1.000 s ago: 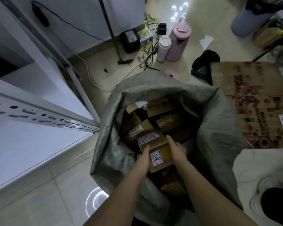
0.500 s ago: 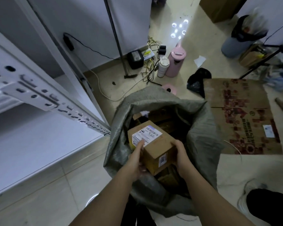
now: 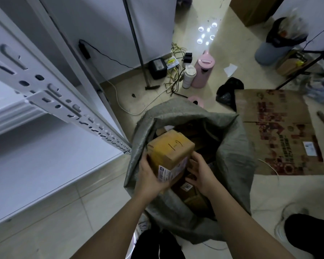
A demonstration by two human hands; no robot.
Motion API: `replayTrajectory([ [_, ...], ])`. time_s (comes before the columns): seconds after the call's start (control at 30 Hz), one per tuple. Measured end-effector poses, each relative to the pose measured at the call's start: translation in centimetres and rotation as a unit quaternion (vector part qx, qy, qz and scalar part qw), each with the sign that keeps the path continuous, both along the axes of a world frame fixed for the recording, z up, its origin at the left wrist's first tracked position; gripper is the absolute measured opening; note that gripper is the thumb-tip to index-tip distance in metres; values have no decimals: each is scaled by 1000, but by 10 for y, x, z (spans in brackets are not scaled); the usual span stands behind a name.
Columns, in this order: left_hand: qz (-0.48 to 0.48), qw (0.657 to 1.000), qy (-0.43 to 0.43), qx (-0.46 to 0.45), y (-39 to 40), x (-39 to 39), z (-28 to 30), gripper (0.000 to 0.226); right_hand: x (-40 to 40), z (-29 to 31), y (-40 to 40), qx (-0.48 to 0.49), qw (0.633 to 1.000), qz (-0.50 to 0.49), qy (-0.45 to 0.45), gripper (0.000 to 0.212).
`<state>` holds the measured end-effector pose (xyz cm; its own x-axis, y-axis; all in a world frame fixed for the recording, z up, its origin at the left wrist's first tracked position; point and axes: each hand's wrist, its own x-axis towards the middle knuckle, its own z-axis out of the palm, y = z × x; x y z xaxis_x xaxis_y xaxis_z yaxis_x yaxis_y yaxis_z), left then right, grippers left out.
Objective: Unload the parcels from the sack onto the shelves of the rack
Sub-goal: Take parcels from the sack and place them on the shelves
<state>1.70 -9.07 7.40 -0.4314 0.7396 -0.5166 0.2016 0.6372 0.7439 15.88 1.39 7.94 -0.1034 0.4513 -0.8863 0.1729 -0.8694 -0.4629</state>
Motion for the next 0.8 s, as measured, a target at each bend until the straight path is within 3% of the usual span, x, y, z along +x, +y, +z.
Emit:
replayTrajectory([
  [0.27, -68, 986, 140, 65, -10, -7, -4, 113, 0, 4, 7, -17, 994, -6, 106, 65],
  [0.43, -55, 978, 196, 45, -5, 11, 9, 113, -6, 6, -6, -53, 985, -32, 164, 62],
  [0.53, -101, 988, 113, 39, -1, 21, 23, 110, -1, 6, -6, -45, 987, -62, 140, 68],
  [0.6, -90, 996, -3, 21, 6, 24, 33, 89, 7, 8, -1, -22, 992, -46, 111, 70],
  [0.63, -39, 995, -89, 17, 12, 25, 40, 83, 10, 10, 2, -6, 994, -22, 103, 70],
  [0.7, 98, 960, -262, -2, 24, 26, 54, 71, 14, 14, 7, 39, 994, 34, 93, 67],
  [0.73, 149, 935, -321, -23, 29, 26, 61, 59, 15, 18, 9, 66, 993, 58, 84, 62],
  [0.8, 192, 897, -390, -78, 37, 20, 63, 57, 11, 22, 15, 117, 984, 123, 56, 49],
])
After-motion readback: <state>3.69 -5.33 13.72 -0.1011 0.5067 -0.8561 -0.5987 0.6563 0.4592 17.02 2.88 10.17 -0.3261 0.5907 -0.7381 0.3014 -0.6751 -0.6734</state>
